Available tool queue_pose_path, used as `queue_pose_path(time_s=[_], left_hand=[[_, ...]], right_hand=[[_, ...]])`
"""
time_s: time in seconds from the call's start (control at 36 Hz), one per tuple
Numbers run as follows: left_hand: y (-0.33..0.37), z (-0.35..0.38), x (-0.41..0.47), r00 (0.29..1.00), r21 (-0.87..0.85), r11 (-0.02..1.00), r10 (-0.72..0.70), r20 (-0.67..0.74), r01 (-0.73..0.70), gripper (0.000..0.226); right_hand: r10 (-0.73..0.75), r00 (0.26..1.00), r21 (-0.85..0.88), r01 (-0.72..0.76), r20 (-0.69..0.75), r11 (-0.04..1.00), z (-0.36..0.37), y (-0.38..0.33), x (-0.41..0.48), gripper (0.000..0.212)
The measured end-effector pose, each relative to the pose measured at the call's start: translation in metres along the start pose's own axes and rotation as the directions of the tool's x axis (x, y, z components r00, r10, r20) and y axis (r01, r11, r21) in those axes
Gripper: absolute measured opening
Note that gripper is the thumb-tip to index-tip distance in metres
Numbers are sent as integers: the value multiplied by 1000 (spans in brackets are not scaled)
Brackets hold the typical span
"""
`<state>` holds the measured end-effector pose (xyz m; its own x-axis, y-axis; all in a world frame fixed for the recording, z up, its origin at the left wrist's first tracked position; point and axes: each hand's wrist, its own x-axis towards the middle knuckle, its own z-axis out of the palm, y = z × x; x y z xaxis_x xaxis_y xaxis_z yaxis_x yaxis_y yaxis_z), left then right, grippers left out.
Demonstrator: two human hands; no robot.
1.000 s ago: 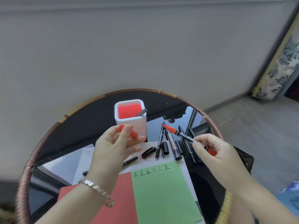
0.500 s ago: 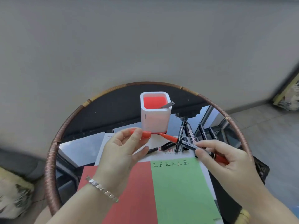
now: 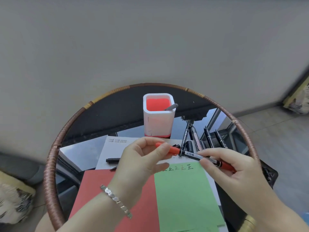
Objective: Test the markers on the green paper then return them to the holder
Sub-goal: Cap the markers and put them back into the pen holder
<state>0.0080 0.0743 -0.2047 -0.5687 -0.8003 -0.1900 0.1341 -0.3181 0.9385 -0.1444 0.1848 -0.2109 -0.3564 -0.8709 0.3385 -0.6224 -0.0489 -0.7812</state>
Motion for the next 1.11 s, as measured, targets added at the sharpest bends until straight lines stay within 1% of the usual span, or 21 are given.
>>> queue_pose_path(time_s=[0.08, 0.17, 0.25, 0.39, 0.47, 0.53, 0.56, 0.61, 0.69, 0.72, 0.75, 0.81, 0.86, 0.89, 0.94, 1.0, 1.06, 1.08, 1.11], left_hand=[[-1, 3, -2, 999, 36, 998, 53, -2, -53, 27], [-1, 4, -2, 996, 21, 996, 85, 11, -85, 30], [0, 6, -2, 989, 22, 990, 140, 39, -141, 24], [0, 6, -1, 951, 25, 954, 296, 91, -300, 12], [1, 7, -1, 911, 9, 920, 387, 144, -392, 18], [2, 7, -1, 894, -17, 909, 413, 174, -416, 13], [2, 8, -1, 894, -27, 909, 413, 175, -415, 12], [0, 10, 0, 913, -48, 923, 386, 134, -383, 11], [-8, 17, 3, 967, -147, 957, 253, -1, -250, 17], [-10, 20, 4, 973, -173, 958, 225, -51, -231, 15], [-10, 23, 5, 972, -189, 955, 215, -97, -230, 15], [-6, 28, 6, 953, -178, 944, 248, -173, -278, 30], [4, 28, 8, 894, -130, 907, 354, -275, -400, 36], [9, 26, 9, 841, -94, 869, 435, -320, -485, 34], [21, 20, 13, 703, 10, 761, 604, -377, -648, 24], [29, 14, 20, 553, 110, 628, 744, -375, -770, 19], [34, 11, 29, 432, 210, 521, 829, -354, -828, 22], [35, 12, 34, 398, 262, 495, 849, -347, -828, 28], [35, 12, 39, 385, 307, 487, 859, -338, -817, 32]], right_hand=[[-50, 998, -71, 53, 30, 996, -3, 1, 0, 28], [-72, 997, -54, 71, -10, 996, -5, 1, 2, 29], [-42, 998, 48, 43, -35, 998, -5, -2, 2, 32], [30, 999, 203, -25, -21, 979, -4, -7, 2, 31], [94, 994, 296, -108, 63, 949, -12, -8, 7, 28], [168, 978, 378, -203, 122, 904, -16, -10, 11, 23], [184, 975, 389, -220, 128, 895, -16, -10, 11, 22], [157, 980, 343, -190, 123, 920, -9, -10, 9, 29], [187, 981, 314, -193, 50, 929, 3, -12, 5, 14], [191, 981, 287, -193, 38, 938, 5, -12, 5, 14], [184, 982, 243, -187, 35, 952, 6, -10, 5, 16], [183, 983, 115, -185, 30, 976, 3, -1, 5, 27], [192, 981, -29, -192, -8, 981, -3, 14, 6, 38], [202, 978, -82, -205, -46, 975, -8, 23, 7, 39], [235, 963, -183, -256, -130, 949, -16, 41, 10, 36], [276, 946, -317, -318, -172, 894, -22, 58, 13, 29], [329, 926, -424, -378, -187, 823, -24, 73, 16, 29], [354, 916, -458, -400, -187, 794, -23, 79, 17, 30], [376, 909, -486, -415, -182, 769, -22, 82, 18, 31]])
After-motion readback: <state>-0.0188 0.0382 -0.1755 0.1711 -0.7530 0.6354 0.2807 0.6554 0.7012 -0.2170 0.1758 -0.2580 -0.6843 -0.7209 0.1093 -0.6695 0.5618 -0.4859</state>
